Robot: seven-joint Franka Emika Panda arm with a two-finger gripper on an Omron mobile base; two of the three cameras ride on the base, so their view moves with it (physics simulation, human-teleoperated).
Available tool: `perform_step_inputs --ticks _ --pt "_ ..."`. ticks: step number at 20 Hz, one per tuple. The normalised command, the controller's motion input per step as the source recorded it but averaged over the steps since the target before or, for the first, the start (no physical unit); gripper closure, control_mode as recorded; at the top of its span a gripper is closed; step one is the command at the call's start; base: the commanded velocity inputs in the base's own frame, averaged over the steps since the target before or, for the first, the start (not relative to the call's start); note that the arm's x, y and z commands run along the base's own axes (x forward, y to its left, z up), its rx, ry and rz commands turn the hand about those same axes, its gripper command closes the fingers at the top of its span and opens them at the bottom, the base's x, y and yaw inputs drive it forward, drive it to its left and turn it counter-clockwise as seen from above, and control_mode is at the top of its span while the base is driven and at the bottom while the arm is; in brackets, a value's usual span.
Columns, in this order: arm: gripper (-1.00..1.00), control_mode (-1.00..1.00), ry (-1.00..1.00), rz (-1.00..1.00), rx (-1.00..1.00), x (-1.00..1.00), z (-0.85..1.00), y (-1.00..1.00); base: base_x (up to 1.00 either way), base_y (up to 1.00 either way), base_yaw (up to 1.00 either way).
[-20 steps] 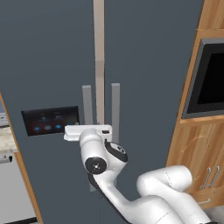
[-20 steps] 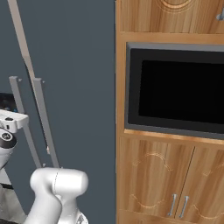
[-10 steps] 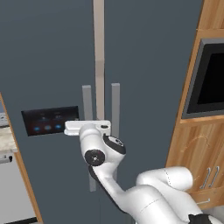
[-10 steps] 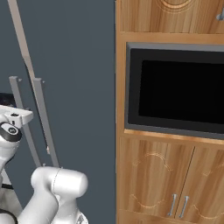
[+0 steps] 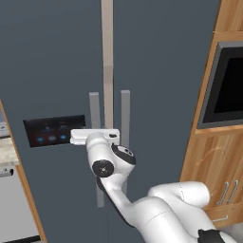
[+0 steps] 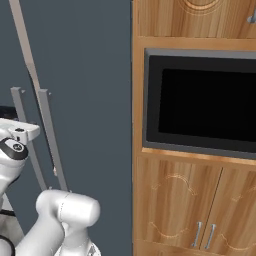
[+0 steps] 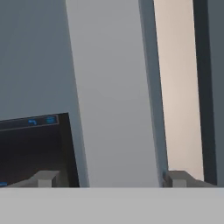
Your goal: Open the freezer door, pick up the ice cube tray from the freezer, and place it on the dining counter.
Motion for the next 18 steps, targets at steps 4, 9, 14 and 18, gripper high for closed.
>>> perform_step_inputs --ticks 4,9,14,18 --pt "1.0 -1.0 0.0 0.0 0.0 0.0 0.0 0.0 0.0 0.0 0.0" --pt "1.0 -1.0 0.0 0.0 0.0 -0.01 0.0 0.0 0.0 0.0 0.0" --pt "1.0 -1.0 0.0 0.0 -0.02 -0.58 -0.01 0.06 0.0 0.0 0.0" --pt "1.0 -1.0 0.0 0.04 -0.09 -1.0 0.0 0.34 0.0 0.0 0.0"
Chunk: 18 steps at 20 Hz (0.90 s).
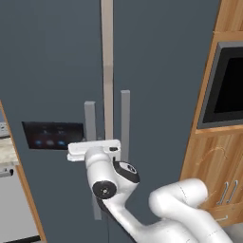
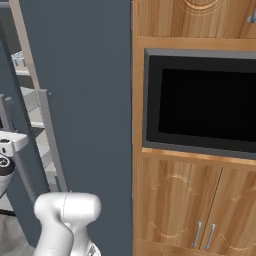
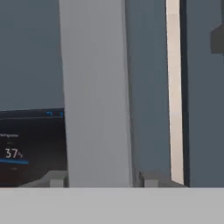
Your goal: Open the freezer door, pick up the ice cube tray from the freezer, and place it on the dining counter.
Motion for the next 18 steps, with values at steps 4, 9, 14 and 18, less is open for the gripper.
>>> perform_step_inputs --ticks 4,9,14,18 --pt "1.0 -1.0 0.0 0.11 -0.1 -0.92 -0.03 0.55 0.0 0.0 0.0" --pt "1.0 -1.0 0.0 0.13 -0.09 -0.62 -0.03 0.71 0.0 0.0 0.0" --pt "1.0 -1.0 0.03 0.1 -0.08 -0.43 -0.08 0.76 0.0 0.0 0.0" --pt "1.0 -1.0 0.06 0.11 -0.07 -0.38 -0.11 0.78 0.0 0.0 0.0"
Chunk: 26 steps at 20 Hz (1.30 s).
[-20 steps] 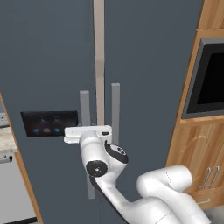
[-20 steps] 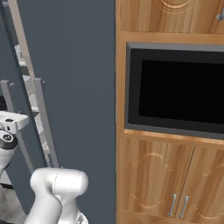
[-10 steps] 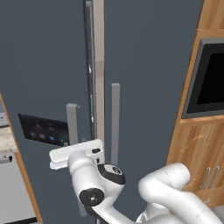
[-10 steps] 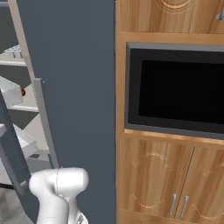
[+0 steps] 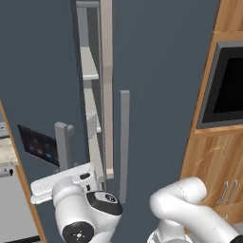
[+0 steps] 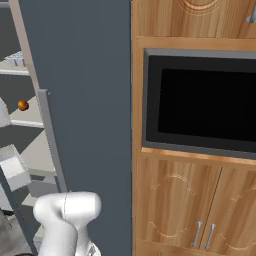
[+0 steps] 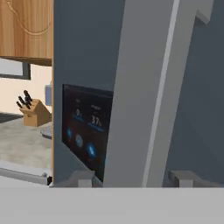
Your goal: Open the freezer door, pick up the ice cube tray from the freezer, and place it on the dining counter.
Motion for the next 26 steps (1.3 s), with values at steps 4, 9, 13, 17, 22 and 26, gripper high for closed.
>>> perform_step_inputs --ticks 4,9,13,17,22,26 --pt "1.0 -1.0 0.06 0.11 -0.07 -0.4 -0.15 0.76 0.0 0.0 0.0" --pt "-1.0 -1.0 0.04 0.09 -0.03 -0.2 -0.04 0.42 0.0 0.0 0.0" --pt "-1.0 -1.0 0.0 0.0 0.0 0.0 0.0 0.0 0.0 0.0 0.0" --pt "-1.0 -1.0 0.0 0.0 0.0 -0.08 0.01 -0.03 0.0 0.0 0.0" --pt "-1.0 -1.0 0.0 0.05 0.01 -0.43 0.16 -0.48 0.0 0.0 0.0" --pt "-1.0 -1.0 0.0 0.17 0.09 -0.11 0.21 -0.99 0.0 0.0 0.0"
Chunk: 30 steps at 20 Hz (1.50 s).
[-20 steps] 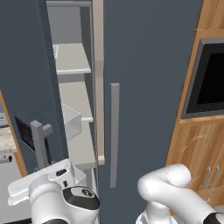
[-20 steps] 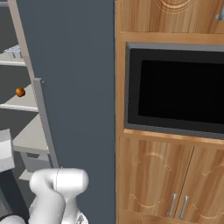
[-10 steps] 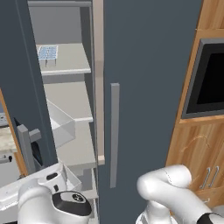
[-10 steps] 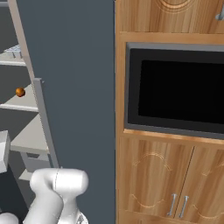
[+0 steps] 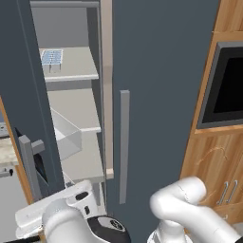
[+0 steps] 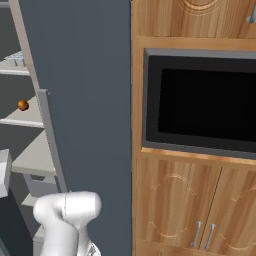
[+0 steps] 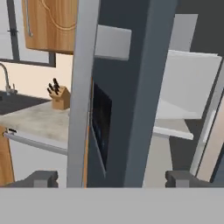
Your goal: Open the freezer door, pick up the ice cube tray from the freezer, and place it on the dining counter.
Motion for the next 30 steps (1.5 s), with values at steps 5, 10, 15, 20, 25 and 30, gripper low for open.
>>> perform_step_inputs --ticks 5,10,15,20,25,30 --pt "-1.0 -1.0 0.0 0.28 0.17 0.05 0.17 -1.0 0.0 0.0 0.0" --pt "-1.0 -1.0 0.0 0.32 0.15 0.0 0.01 -1.0 0.0 0.0 0.0" --pt "-1.0 -1.0 0.0 0.34 0.11 0.43 -0.05 -0.35 0.0 0.0 0.0" --pt "-1.0 -1.0 -0.02 0.25 0.09 0.58 -0.28 0.02 0.0 0.0 0.0" --pt "-1.0 -1.0 -0.13 0.09 0.07 0.13 -0.6 0.35 0.0 0.0 0.0" --pt "-1.0 -1.0 -0.15 0.06 0.13 0.13 -0.47 0.32 0.0 0.0 0.0"
